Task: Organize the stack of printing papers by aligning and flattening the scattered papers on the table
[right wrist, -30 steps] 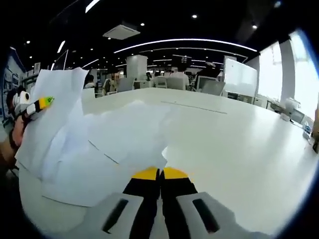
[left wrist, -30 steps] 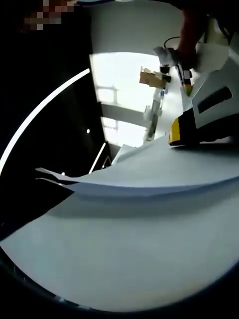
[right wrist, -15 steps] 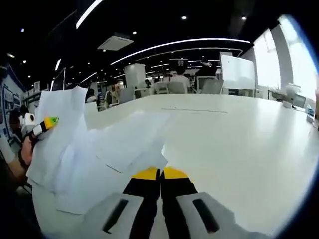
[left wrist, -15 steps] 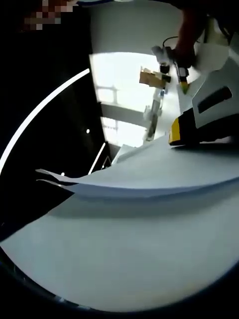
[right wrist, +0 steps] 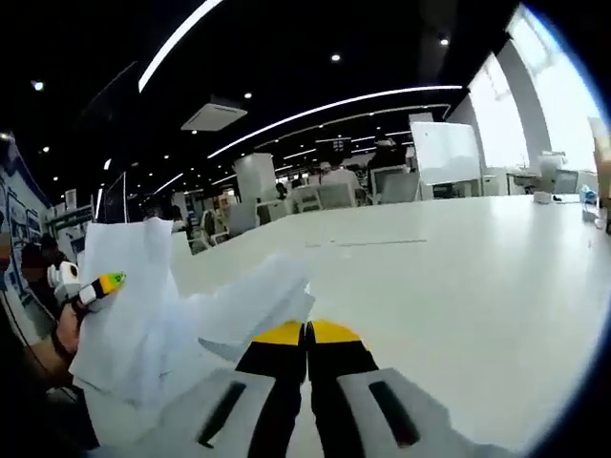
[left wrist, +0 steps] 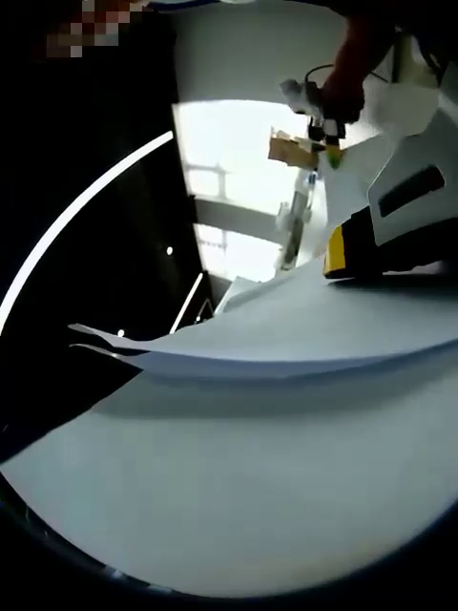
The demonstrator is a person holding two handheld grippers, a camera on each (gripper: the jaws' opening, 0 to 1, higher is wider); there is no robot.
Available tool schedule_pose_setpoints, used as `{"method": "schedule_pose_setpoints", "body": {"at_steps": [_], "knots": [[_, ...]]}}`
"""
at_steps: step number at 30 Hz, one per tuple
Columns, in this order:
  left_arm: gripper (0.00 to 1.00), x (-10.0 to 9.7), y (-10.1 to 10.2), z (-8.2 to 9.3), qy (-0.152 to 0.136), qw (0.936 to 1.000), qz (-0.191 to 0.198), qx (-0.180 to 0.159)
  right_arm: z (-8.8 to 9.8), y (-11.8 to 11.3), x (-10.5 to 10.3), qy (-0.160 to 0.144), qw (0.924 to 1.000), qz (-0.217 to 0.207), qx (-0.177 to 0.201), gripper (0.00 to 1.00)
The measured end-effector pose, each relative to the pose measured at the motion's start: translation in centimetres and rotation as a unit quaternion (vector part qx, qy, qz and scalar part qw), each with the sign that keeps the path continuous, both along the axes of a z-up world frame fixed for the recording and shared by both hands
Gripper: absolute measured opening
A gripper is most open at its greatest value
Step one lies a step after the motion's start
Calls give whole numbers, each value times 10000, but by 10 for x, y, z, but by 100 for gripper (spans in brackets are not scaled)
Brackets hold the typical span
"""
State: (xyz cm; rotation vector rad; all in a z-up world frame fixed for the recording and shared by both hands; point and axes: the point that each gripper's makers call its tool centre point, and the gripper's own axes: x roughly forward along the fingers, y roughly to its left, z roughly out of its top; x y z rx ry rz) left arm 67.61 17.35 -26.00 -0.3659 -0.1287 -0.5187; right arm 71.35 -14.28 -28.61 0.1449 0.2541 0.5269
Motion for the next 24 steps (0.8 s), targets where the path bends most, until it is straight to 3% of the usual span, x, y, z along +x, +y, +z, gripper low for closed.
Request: {"method": "schedule_pose_setpoints", "body": {"at_steps": [24], "knots": [[9, 0, 2, 0, -6, 10000, -4, -7, 50, 2, -13, -562, 9980, -108, 258, 0]]}}
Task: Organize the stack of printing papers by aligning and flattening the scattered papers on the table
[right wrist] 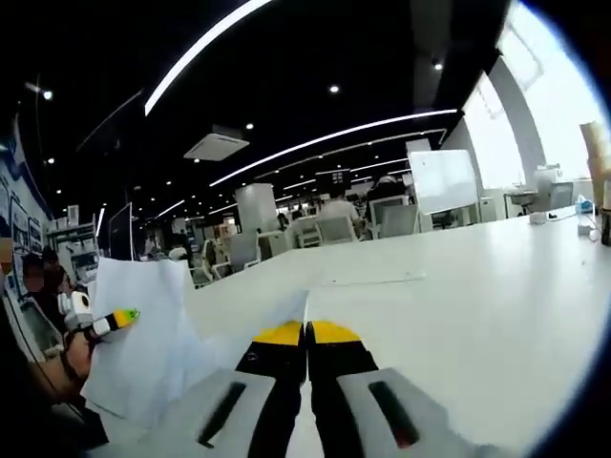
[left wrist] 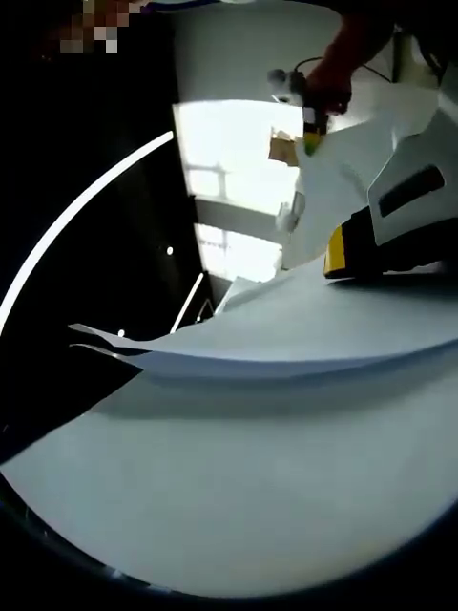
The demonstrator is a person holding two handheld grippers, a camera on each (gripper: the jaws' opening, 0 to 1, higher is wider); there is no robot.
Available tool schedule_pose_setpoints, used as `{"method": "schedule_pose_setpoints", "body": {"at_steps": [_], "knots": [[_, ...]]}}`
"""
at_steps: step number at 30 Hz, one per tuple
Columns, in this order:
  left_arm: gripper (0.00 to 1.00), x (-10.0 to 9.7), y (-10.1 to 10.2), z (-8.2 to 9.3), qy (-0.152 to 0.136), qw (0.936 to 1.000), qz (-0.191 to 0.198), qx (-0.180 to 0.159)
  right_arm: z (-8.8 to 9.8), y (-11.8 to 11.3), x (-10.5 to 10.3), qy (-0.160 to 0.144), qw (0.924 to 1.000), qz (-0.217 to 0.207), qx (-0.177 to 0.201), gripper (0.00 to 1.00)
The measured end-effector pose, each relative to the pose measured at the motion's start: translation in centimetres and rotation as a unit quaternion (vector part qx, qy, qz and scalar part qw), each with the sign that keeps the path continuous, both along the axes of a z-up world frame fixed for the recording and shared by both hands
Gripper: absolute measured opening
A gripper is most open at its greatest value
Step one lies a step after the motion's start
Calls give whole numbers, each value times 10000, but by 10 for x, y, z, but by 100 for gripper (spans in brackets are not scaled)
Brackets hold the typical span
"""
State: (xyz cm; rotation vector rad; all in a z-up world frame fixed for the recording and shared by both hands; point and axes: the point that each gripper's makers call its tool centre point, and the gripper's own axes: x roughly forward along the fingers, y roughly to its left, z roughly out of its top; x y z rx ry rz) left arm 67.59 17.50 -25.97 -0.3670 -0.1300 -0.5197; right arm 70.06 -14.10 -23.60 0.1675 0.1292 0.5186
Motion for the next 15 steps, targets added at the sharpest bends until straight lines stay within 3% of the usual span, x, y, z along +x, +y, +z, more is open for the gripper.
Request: {"method": "schedule_pose_setpoints", "body": {"at_steps": [15], "knots": [[9, 0, 0, 0, -7, 10000, -8, 9, 19, 2, -3, -241, 9997, -1, 11, 0]]}}
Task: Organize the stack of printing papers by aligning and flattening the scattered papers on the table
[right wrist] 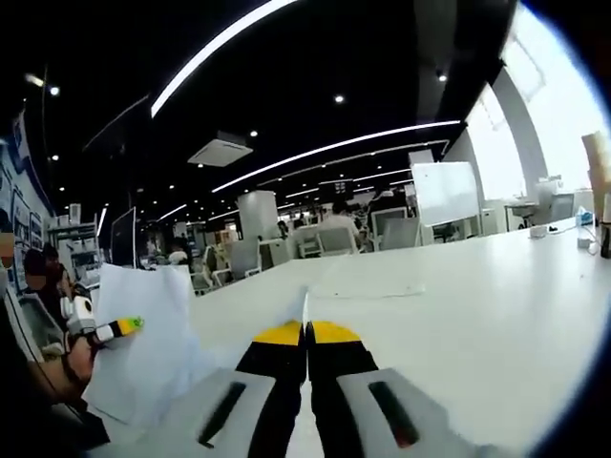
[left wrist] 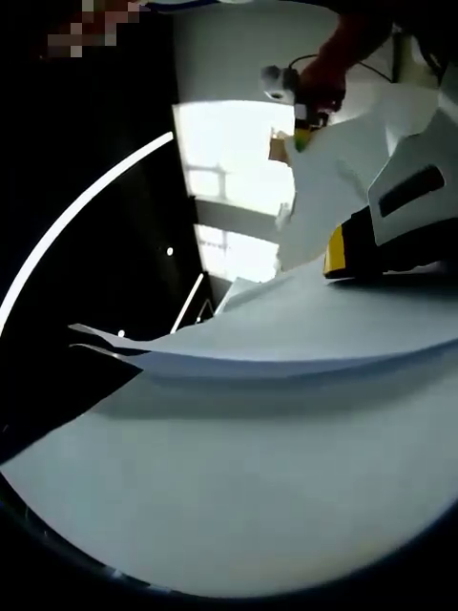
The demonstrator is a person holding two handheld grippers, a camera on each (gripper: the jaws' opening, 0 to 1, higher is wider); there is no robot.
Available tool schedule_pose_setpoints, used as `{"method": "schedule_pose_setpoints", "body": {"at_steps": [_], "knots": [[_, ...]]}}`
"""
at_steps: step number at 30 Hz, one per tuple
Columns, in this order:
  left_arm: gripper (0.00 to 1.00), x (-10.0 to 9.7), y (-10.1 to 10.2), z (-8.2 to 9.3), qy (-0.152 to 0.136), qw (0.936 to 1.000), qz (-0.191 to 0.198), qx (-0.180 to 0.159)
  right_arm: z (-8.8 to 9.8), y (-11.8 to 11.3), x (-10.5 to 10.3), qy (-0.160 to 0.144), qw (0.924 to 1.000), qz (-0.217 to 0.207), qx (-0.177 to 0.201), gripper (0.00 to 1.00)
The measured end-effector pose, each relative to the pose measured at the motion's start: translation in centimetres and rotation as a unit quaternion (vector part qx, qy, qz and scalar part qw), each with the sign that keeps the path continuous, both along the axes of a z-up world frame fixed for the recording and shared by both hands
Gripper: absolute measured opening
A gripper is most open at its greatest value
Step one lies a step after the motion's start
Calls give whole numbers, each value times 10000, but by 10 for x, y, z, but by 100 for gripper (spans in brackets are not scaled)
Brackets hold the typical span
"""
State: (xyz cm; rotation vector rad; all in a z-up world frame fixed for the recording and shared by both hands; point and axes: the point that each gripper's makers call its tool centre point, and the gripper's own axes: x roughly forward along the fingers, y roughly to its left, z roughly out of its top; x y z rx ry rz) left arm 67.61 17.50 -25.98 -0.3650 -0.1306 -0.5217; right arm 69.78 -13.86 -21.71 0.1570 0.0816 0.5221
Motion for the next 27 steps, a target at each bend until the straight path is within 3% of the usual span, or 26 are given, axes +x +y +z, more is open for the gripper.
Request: {"method": "schedule_pose_setpoints", "body": {"at_steps": [27], "knots": [[9, 0, -2, 1, -11, 10000, -12, -25, 39, -21, -7, -620, 9971, -354, 271, 0]]}}
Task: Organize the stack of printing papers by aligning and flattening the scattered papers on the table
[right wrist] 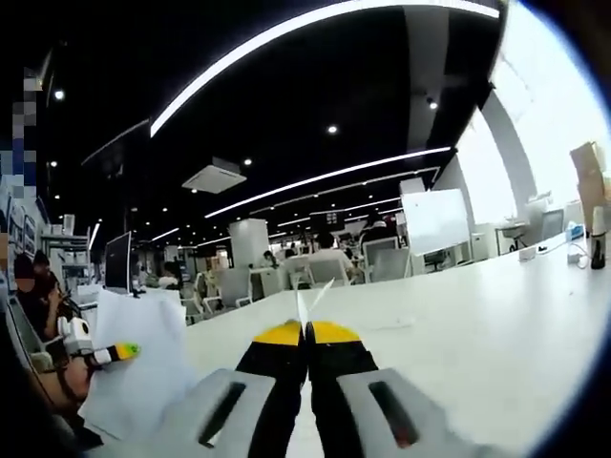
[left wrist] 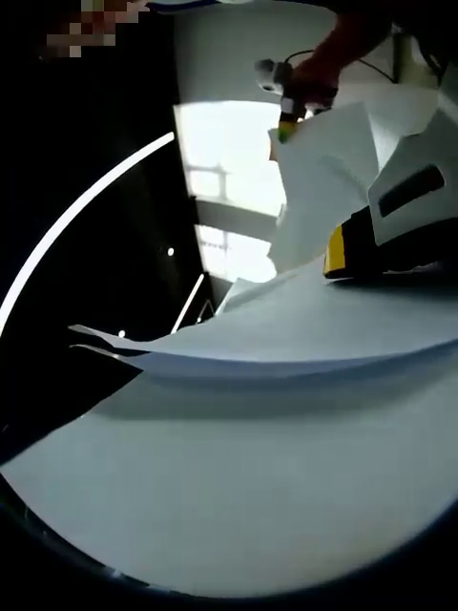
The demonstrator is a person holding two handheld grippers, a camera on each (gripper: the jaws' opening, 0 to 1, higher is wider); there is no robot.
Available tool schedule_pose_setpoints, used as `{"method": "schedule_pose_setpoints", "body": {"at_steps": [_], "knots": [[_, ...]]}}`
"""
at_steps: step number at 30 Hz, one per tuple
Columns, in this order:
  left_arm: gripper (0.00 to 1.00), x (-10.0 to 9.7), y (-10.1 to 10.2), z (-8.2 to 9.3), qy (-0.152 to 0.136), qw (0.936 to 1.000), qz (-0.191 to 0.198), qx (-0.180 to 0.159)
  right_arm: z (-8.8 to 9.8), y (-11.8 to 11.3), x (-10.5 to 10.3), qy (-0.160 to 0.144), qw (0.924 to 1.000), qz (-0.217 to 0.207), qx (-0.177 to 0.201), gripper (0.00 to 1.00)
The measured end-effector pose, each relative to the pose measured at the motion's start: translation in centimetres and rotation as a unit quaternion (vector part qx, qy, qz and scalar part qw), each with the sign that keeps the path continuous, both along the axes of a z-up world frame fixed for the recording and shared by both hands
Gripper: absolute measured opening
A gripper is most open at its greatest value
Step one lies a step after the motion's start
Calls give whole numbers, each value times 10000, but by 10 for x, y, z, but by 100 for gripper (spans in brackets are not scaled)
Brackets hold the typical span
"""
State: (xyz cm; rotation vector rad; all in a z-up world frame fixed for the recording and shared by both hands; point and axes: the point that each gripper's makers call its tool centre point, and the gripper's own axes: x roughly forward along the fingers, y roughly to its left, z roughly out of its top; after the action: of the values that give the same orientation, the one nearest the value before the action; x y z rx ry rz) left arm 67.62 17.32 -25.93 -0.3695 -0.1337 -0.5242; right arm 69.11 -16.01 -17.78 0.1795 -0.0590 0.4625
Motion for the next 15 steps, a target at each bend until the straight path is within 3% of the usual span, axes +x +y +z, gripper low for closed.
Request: {"method": "schedule_pose_setpoints", "body": {"at_steps": [9, 13, 15], "knots": [[9, 0, 0, 0, -3, 10000, 0, -5, 14, -7, -4, -185, 9998, -103, 41, 0], [9, 0, 0, 0, -5, 10000, -2, -13, 25, -13, -9, -389, 9989, -219, 129, 0], [9, 0, 0, 0, -5, 10000, -3, -17, 37, -17, -11, -667, 9970, -311, 237, 0]]}}
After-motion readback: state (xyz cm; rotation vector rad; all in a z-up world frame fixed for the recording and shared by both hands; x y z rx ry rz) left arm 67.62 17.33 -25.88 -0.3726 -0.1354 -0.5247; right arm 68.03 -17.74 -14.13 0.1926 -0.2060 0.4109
